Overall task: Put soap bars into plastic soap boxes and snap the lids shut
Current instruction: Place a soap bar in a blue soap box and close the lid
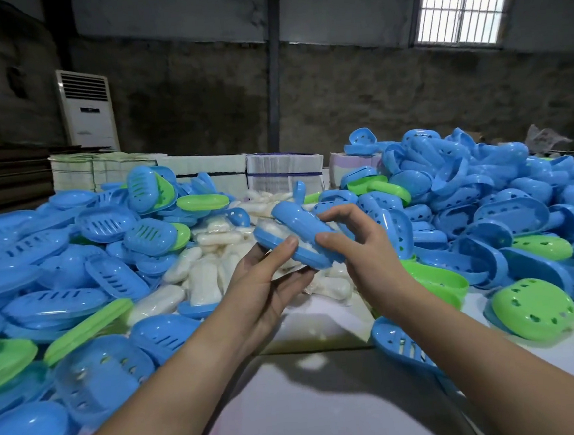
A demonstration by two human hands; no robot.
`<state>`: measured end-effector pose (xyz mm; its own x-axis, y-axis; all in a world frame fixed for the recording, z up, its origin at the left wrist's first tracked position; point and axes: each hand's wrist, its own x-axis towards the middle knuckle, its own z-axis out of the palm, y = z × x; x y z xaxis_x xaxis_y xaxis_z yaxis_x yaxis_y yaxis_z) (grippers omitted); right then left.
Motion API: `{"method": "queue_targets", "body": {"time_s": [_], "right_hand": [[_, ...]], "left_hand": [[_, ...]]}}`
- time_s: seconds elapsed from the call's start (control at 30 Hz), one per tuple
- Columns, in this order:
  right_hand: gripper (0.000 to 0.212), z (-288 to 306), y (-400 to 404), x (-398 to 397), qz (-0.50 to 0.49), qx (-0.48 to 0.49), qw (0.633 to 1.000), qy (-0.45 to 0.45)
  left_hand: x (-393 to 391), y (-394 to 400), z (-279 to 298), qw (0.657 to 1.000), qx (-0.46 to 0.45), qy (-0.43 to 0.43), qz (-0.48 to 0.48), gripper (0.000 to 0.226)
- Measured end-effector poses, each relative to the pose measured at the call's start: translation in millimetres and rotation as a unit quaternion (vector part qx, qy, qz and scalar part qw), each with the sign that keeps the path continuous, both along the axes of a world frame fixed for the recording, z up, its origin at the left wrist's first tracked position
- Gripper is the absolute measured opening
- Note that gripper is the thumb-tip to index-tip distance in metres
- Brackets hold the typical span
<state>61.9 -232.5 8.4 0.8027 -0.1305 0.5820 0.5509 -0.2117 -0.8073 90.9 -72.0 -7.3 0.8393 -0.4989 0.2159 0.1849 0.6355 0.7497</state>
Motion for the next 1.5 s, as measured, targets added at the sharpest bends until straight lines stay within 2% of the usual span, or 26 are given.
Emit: {"method": "queue_targets", "body": {"time_s": [0.37,0.6,0.9,1.07,1.27,1.4,1.5], "right_hand": [[0.026,-3.8,-4.6,-2.6,0.077,-0.015,0.997,0.027],[0.05,1.4,-6.8,-6.7,0.1,-0.056,0.993,0.033],[0.047,3.9,-7.4,-9.4,0.134,-0.041,0.989,0.05],[0.046,4.7,-7.9,-10.5,0.12,-0.049,0.99,0.061],[0.041,6.6,-4.4,-9.8,0.069,-0.053,0.994,0.059],[0.052,2.9,-2.3,-8.3,0.053,-0.039,0.996,0.061],[0.053,1.6,0.9,-7.7,0.043,-0.024,0.998,0.039]], "left_hand": [[4.1,4.3,-4.1,0.995,0.067,-0.067,0.009,0.056],[7.3,7.5,-6.2,0.982,0.14,-0.12,0.034,0.051],[8.6,12.4,-4.9,0.97,0.183,-0.158,0.036,0.063],[6.4,12.4,-4.4,0.962,0.212,-0.163,0.049,0.054],[3.6,9.0,0.1,0.964,0.21,-0.152,0.053,0.073],[1.9,5.1,-0.8,0.979,0.161,-0.116,0.04,0.063],[3.4,4.4,-1.4,0.987,0.121,-0.098,0.029,0.058]]}}
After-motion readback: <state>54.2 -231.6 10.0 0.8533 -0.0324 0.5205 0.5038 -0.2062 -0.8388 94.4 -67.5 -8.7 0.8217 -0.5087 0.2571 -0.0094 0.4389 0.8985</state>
